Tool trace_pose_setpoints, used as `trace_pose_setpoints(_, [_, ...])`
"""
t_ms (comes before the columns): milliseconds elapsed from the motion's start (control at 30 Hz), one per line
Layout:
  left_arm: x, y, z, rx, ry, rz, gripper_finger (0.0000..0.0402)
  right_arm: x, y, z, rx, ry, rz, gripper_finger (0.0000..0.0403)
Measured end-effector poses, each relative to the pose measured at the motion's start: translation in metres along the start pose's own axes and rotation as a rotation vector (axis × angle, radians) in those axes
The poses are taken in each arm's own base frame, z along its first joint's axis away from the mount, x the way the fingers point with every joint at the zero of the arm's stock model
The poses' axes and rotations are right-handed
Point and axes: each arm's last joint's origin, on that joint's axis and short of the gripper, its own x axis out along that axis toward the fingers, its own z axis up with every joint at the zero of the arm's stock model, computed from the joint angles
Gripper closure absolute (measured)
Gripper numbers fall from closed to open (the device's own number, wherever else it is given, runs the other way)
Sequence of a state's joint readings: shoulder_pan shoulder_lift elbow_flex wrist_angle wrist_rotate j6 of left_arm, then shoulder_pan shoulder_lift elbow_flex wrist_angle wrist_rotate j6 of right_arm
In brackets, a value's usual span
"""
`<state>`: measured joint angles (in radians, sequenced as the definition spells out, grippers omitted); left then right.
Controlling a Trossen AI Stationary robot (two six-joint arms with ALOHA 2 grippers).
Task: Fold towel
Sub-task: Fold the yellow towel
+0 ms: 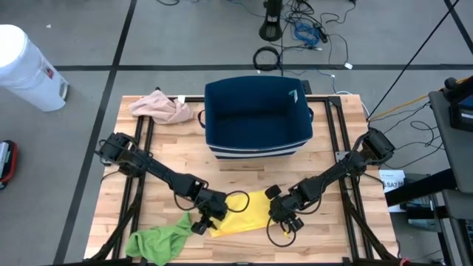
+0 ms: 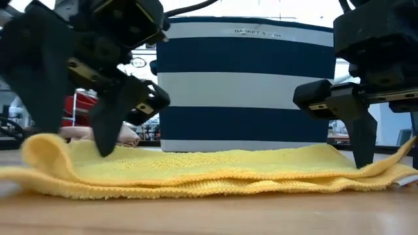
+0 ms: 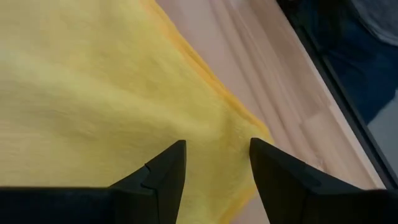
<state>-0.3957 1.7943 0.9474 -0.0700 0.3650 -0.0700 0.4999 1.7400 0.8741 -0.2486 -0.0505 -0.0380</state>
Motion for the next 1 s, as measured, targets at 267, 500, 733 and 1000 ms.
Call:
trace_pose_setpoints(267, [-0.006, 0.017, 0.008, 0.024, -0.080, 0.115, 0.0218, 0.000, 0.000, -0.001, 0.005, 0.007, -0.007, 0.0296])
trace_pose_setpoints(500, [-0.016, 0.037, 0.019, 0.106, -0.202, 0.246, 0.0218, 0.000, 0.000, -0.001, 0.005, 0.008, -0.003, 0.0358])
trace_pose_setpoints(733, [-0.024, 0.055, 0.019, 0.085, -0.215, 0.290, 0.0218, 0.000, 0.000, -0.001, 0.005, 0.008, -0.003, 0.0399])
trace_pose_setpoints(1000, [-0.006, 0.074, 0.008, 0.085, -0.169, 0.302, 0.0218, -0.004, 0.000, -0.001, -0.001, -0.001, -0.022, 0.0401])
